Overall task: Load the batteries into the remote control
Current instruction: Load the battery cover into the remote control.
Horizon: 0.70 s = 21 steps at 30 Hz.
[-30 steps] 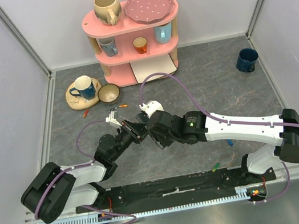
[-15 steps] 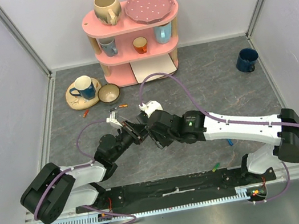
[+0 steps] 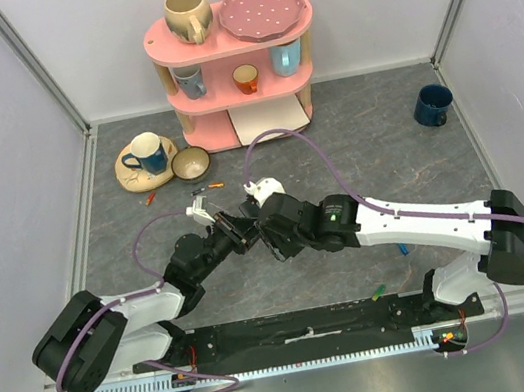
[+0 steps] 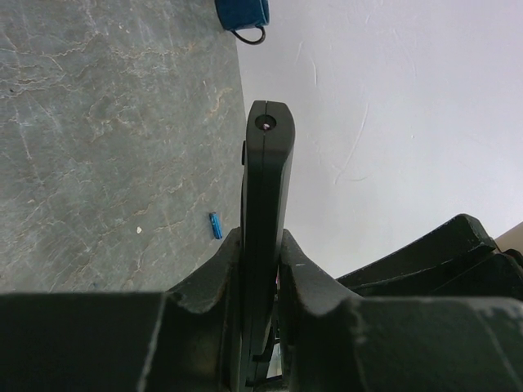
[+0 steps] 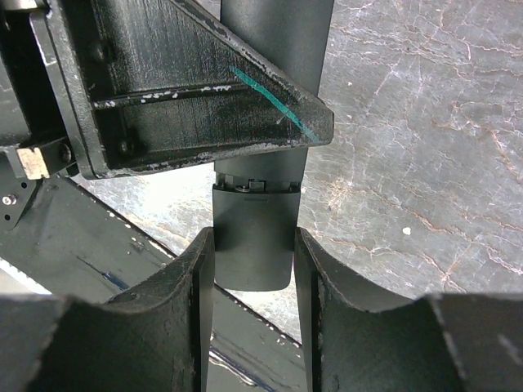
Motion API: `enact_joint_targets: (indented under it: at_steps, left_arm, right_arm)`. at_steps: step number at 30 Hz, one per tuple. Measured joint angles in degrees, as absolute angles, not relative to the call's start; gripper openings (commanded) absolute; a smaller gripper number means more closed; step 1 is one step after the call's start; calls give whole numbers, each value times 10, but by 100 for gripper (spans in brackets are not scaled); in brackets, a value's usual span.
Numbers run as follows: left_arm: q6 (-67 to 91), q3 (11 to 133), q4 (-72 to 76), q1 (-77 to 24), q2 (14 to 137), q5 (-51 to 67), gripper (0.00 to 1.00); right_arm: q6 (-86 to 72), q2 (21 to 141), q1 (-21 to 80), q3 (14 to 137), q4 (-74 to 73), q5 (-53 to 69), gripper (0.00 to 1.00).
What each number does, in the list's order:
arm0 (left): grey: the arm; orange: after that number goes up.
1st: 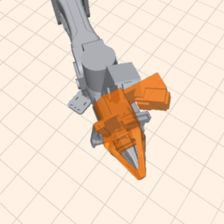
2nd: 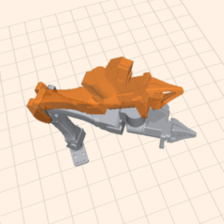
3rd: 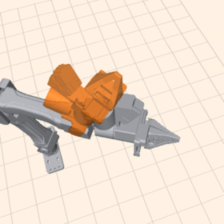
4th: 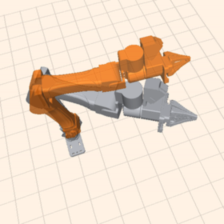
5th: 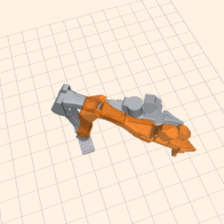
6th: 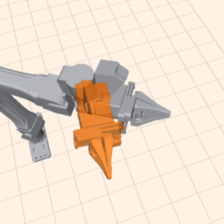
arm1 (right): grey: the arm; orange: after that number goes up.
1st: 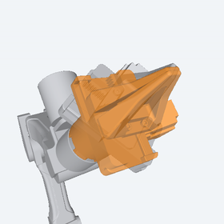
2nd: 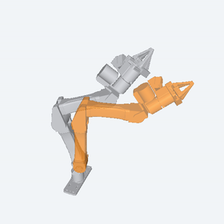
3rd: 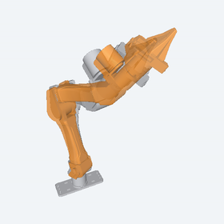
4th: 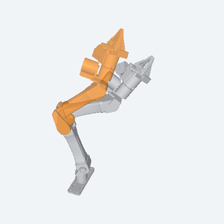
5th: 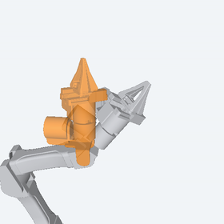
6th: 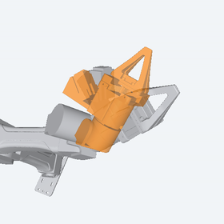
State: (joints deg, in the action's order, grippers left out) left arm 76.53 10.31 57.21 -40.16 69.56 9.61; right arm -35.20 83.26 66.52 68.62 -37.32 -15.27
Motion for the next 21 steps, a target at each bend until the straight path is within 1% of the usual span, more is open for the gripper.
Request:
enact_joint_targets:
  at_steps: [21]
  left_arm:
    - [752, 109, 552, -422, 695, 79, 2]
  right_arm:
    - [-356, 833, 658, 676, -373, -139, 12]
